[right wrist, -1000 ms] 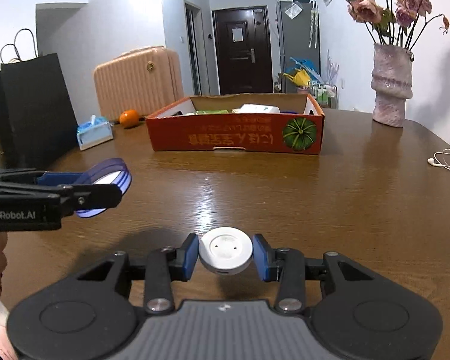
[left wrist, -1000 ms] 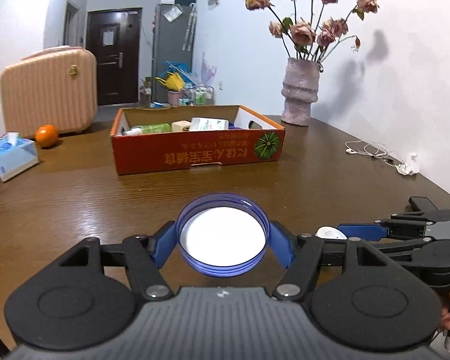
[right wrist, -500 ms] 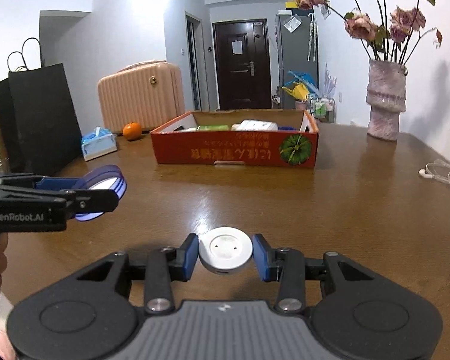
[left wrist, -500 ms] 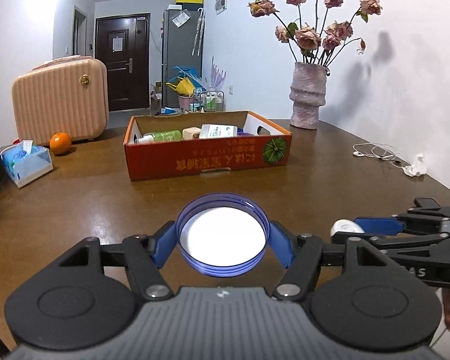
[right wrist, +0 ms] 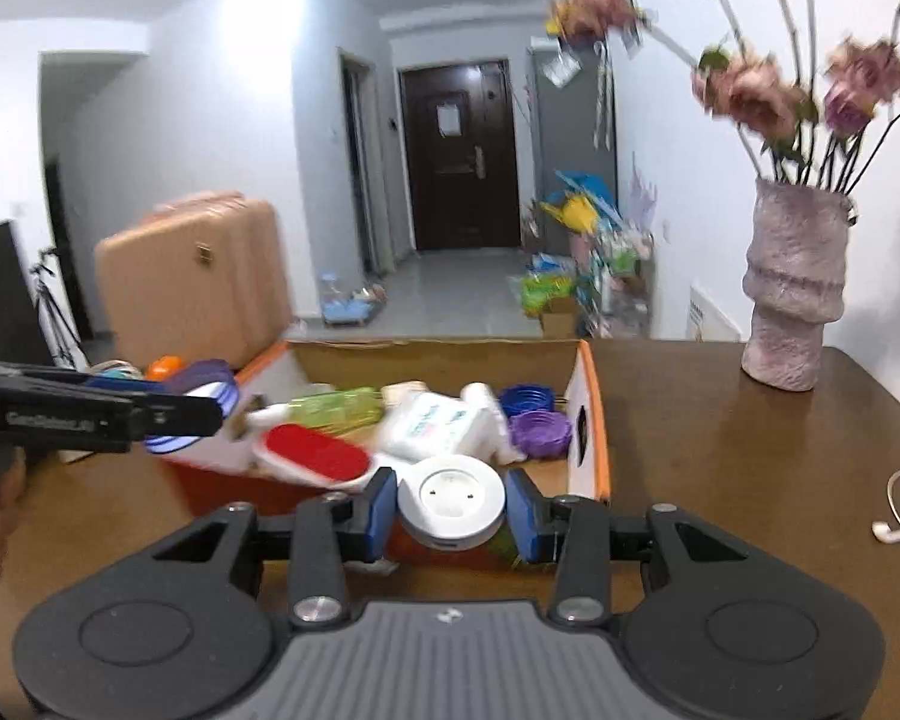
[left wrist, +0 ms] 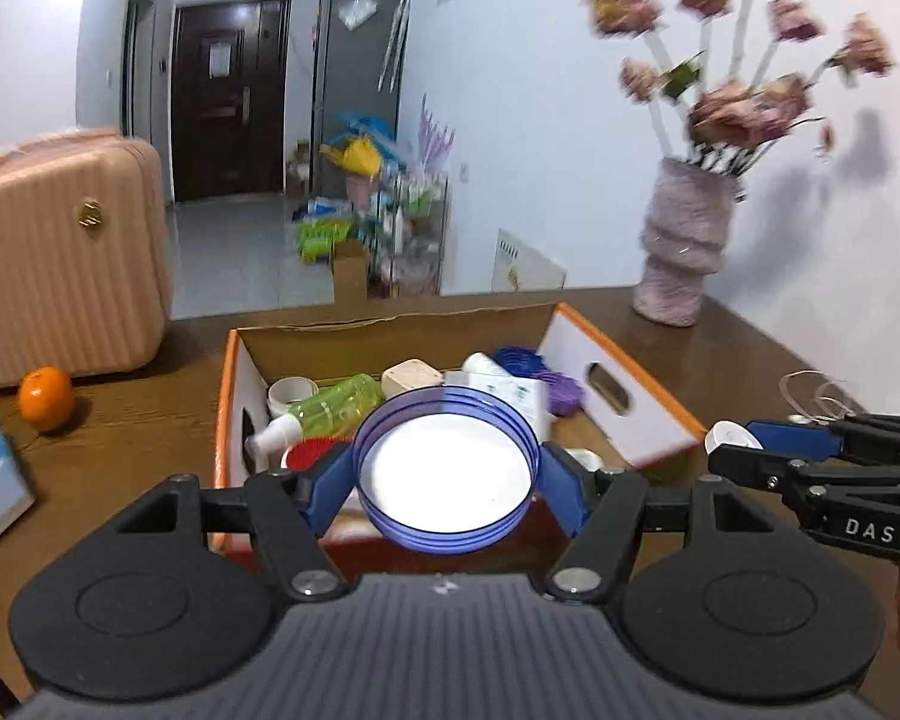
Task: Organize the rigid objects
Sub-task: 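Carry the blue-rimmed lid and white round cap into the box and release both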
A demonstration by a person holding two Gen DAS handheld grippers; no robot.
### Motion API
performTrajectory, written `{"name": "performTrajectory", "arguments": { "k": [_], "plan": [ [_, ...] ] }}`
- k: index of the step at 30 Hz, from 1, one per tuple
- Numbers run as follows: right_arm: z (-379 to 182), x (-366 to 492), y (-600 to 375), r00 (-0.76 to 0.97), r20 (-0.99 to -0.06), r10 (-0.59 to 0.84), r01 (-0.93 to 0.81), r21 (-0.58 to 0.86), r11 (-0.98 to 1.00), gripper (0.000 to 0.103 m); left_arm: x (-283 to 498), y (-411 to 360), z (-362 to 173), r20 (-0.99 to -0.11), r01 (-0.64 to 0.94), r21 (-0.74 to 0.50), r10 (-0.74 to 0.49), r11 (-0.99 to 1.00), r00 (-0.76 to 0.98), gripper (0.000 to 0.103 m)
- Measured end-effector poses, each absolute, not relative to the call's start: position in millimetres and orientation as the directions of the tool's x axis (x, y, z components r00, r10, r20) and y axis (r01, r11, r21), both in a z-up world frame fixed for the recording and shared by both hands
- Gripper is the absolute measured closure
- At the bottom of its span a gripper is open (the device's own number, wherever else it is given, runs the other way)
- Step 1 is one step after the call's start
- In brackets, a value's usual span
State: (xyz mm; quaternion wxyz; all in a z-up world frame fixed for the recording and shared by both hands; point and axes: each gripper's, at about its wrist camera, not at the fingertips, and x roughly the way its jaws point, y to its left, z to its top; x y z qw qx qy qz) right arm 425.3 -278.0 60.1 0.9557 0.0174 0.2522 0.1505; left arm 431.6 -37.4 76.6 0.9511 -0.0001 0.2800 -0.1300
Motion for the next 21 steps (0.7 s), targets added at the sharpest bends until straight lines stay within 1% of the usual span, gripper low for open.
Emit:
{"name": "performTrajectory", "arguments": {
  "k": [3, 7, 12, 14, 17, 18, 19, 21],
  "plan": [
    [52, 475, -277, 0.792, -0.539, 0.288, -0.265, 0.123, 0.956, 0.064, 482, -40, 68, -0.588, 0.243, -0.075, -0.24, 0.967, 0.773, 0.036],
    [42, 521, -262, 0.778, -0.592, 0.208, -0.255, 0.006, 0.967, 0.064, 534, -45, 54, -0.643, 0.241, -0.068, -0.227, 0.968, 0.731, 0.036],
    [27, 564, -243, 0.729, -0.663, 0.169, -0.277, -0.059, 0.959, 0.064, 591, -52, 31, -0.733, 0.241, -0.039, -0.192, 0.97, 0.652, 0.036],
    [20, 578, -238, 0.712, -0.685, 0.152, -0.281, -0.08, 0.957, 0.064, 606, -54, 22, -0.761, 0.221, -0.021, -0.159, 0.975, 0.629, 0.035],
    [12, 589, -235, 0.685, -0.714, 0.145, -0.287, -0.081, 0.955, 0.064, 617, -56, 14, -0.782, 0.224, -0.018, -0.153, 0.974, 0.604, 0.027],
    [12, 593, -235, 0.679, -0.72, 0.143, -0.289, -0.083, 0.954, 0.064, 619, -56, 12, -0.789, 0.231, -0.021, -0.159, 0.973, 0.594, 0.021],
    [10, 594, -235, 0.669, -0.729, 0.144, -0.297, -0.084, 0.951, 0.064, 619, -57, 11, -0.792, 0.237, -0.023, -0.162, 0.971, 0.589, 0.019],
    [10, 597, -236, 0.662, -0.736, 0.142, -0.298, -0.085, 0.951, 0.064, 619, -56, 12, -0.788, 0.244, -0.02, -0.165, 0.97, 0.593, 0.019]
  ]
}}
